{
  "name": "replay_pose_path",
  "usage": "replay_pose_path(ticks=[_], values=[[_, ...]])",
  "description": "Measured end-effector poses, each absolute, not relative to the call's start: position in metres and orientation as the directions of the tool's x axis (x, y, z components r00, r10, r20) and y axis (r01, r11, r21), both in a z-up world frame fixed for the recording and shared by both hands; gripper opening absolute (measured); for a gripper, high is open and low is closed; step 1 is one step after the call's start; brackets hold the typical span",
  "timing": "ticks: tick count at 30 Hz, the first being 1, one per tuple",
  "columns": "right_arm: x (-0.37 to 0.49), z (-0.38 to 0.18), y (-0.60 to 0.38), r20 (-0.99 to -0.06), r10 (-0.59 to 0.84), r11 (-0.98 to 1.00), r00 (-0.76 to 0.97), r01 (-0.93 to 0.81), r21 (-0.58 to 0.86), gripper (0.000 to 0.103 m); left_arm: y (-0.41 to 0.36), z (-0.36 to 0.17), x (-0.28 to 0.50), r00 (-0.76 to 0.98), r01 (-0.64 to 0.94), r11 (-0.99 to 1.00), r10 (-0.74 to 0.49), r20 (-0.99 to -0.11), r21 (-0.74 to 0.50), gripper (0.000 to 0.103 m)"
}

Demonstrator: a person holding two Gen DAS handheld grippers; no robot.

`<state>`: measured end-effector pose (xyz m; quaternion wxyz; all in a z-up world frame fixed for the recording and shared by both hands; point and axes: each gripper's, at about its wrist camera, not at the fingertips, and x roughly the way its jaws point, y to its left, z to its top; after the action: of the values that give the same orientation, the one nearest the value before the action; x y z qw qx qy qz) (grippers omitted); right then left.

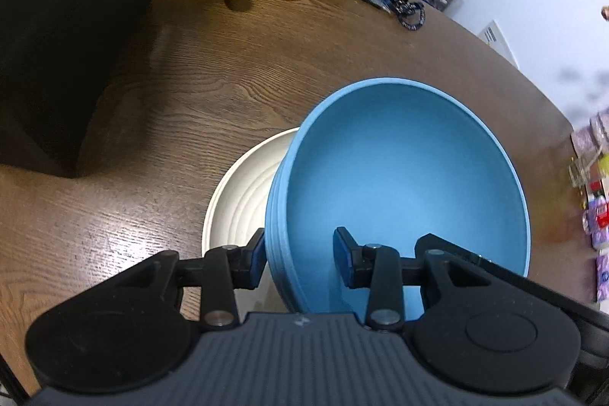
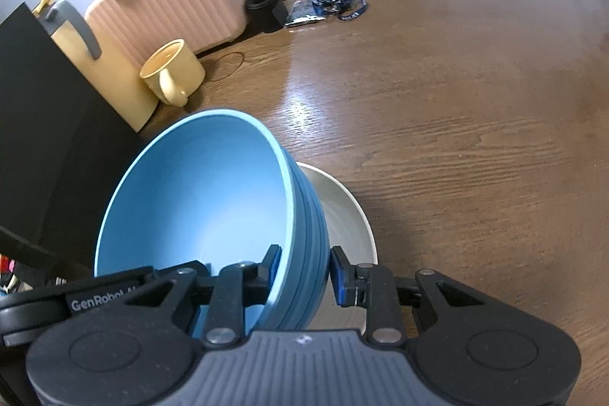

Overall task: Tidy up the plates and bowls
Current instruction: 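Lower the bowl stack onto the cream plate stack and open both grippers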

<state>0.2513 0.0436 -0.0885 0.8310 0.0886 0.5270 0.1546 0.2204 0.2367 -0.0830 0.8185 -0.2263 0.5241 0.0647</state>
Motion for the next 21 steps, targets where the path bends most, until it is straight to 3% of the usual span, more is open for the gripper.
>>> replay_pose_path(ticks=[18, 21], values=[[0.238, -0.092, 0.043, -0.833, 0.315, 0.948, 0.455, -0.113, 0.297, 0.026, 0.232, -0.087, 0.219, 0.428, -0.267, 0.925, -0.139, -0.893, -0.272, 0.039], [0.236, -0.089, 0.045, -0.828, 0.314, 0.949, 0.466, -0.122, 0.291, 0.030, 0.234, -0.085, 0.217, 0.434, -0.263, 0.925, -0.140, -0.890, -0.274, 0.042]])
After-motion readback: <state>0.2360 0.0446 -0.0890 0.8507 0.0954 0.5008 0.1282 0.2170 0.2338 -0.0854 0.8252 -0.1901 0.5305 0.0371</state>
